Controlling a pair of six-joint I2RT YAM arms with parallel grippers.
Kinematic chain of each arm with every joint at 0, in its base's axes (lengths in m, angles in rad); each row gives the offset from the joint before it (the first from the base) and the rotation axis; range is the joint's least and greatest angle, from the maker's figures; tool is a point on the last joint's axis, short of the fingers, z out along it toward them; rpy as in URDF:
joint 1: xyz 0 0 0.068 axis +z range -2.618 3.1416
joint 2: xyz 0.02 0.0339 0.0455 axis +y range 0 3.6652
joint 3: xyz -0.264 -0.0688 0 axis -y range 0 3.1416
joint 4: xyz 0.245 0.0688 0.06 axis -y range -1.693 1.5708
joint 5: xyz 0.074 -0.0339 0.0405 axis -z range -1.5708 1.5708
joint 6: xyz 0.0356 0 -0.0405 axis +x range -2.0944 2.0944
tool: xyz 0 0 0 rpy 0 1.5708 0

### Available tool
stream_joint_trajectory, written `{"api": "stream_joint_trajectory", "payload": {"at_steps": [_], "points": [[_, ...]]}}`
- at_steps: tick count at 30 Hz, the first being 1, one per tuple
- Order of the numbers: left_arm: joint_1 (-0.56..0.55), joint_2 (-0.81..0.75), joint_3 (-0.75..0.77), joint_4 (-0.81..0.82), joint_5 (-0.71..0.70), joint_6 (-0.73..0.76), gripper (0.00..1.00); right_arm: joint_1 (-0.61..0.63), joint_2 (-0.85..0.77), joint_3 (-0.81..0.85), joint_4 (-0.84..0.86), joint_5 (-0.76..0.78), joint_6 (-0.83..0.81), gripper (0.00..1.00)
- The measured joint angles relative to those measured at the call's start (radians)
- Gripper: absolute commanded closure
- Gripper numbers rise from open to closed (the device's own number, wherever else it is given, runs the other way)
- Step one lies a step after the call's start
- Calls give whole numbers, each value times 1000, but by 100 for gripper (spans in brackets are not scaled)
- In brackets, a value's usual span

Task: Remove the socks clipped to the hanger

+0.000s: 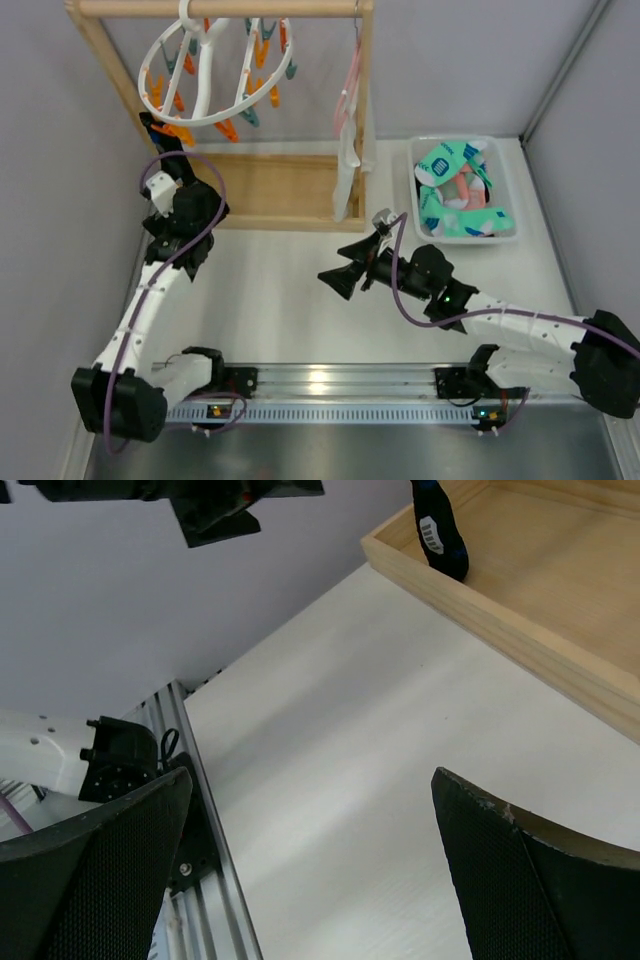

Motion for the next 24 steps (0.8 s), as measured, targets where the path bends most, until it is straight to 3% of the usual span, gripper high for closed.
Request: {"api": "stream_joint_trajectory", "payload": {"at_steps": [7,12,17,24], "points": [[5,288,-41,270,-102,-91,2,0,-114,-100,23,14,-19,1],[10,488,-37,446,-148,-96,2,0,-98,-148,72,-21,-24,1],[10,671,48,526,-191,-47,2,0,-23,-149,133,-78,-23,1],[10,791,156,625,-235,78,2,0,57,-149,223,-151,-9,1]]}}
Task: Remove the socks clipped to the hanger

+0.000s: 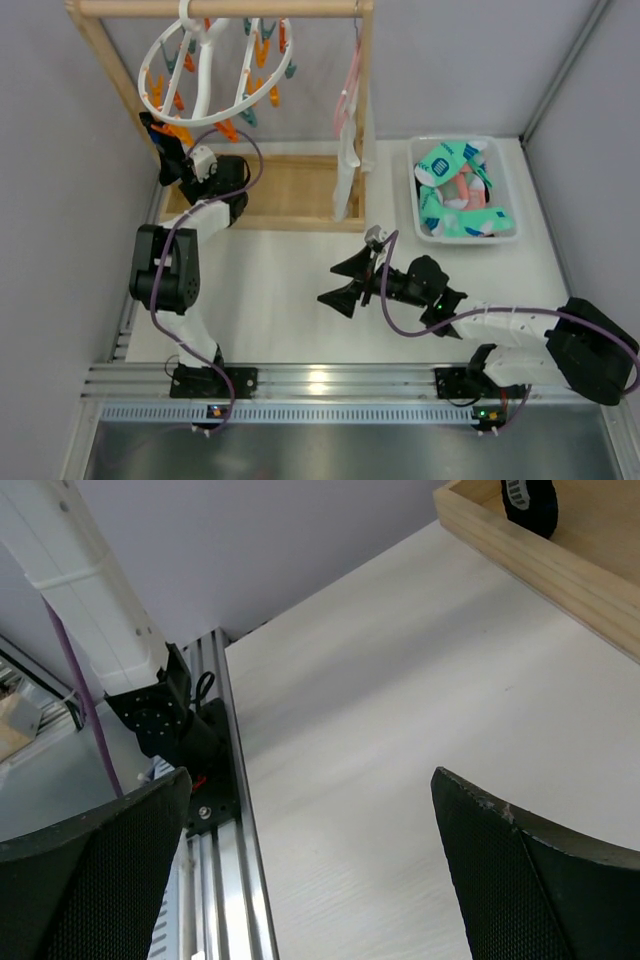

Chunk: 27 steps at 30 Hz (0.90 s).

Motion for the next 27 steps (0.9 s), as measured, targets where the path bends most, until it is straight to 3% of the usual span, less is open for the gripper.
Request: {"api": "stream_joint_trajectory", "payload": {"at_steps": [5,9,13,14,15,16,21,27], "points": [[1,95,119,48,-12,100,5,0,46,0,59,-39,18,1],[3,136,136,65,-26,136,23,0,74,0,90,-61,28,1],[12,161,135,63,-42,146,65,0,90,0,98,-75,36,0],[14,162,135,64,-44,146,90,0,94,0,99,-76,38,1],[15,162,134,65,-45,142,96,0,98,0,100,-78,39,1],[15,161,132,66,-45,143,100,0,101,0,100,-79,42,1],[3,114,92,63,-34,126,100,0,105,0,102,-83,44,1],[-127,-66,23,63,-52,95,100,0,66,0,79,-74,38,1]]}}
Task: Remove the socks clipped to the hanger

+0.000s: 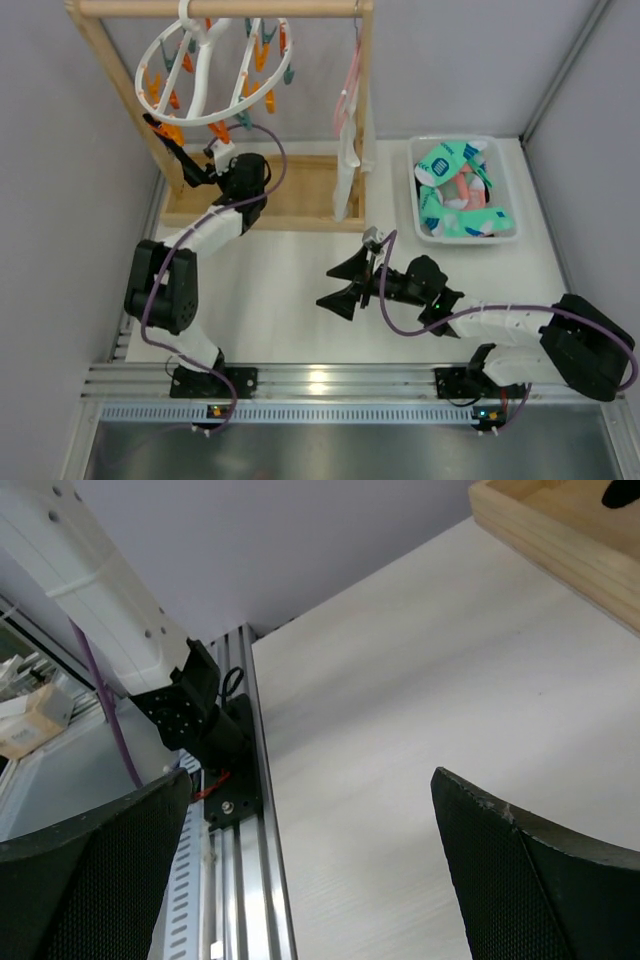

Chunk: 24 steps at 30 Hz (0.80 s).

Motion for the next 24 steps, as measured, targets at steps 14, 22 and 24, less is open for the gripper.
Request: {"api": "stream_joint_trajectory", "payload": {"at_steps": [14,22,24], "points": [[-359,-401,-334,6,-132,-68,100,0,-355,-27,-138,135,43,1],[-574,-452,-360,9,-221,-14,100,0,-530,5,-331,222,67,0],[-607,-444,-354,8,-233,8,100,0,-538,47,-395,237,59,1]]}}
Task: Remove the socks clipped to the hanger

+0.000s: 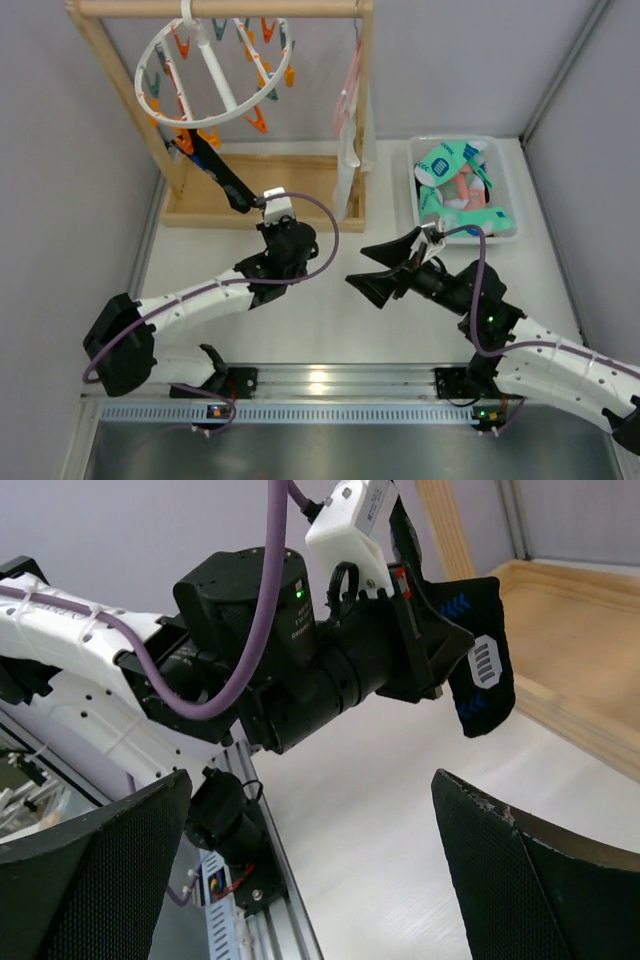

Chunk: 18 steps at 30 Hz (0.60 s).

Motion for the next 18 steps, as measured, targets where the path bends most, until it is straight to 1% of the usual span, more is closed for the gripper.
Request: {"api": "stream_joint_trajectory", "payload": {"at_steps": [5,10,13,18], "points": [[-70,69,66,1,-1,79,100,0,10,185,-198,34,-60,1],[-104,169,156,0,2,188,100,0,94,415,-338,59,-140,1],[-113,221,198,0,1,262,100,0,167,542,-429,71,-185,0],[-124,299,269,4,-16,412,100,0,370,812,-603,125,-265,0]]}}
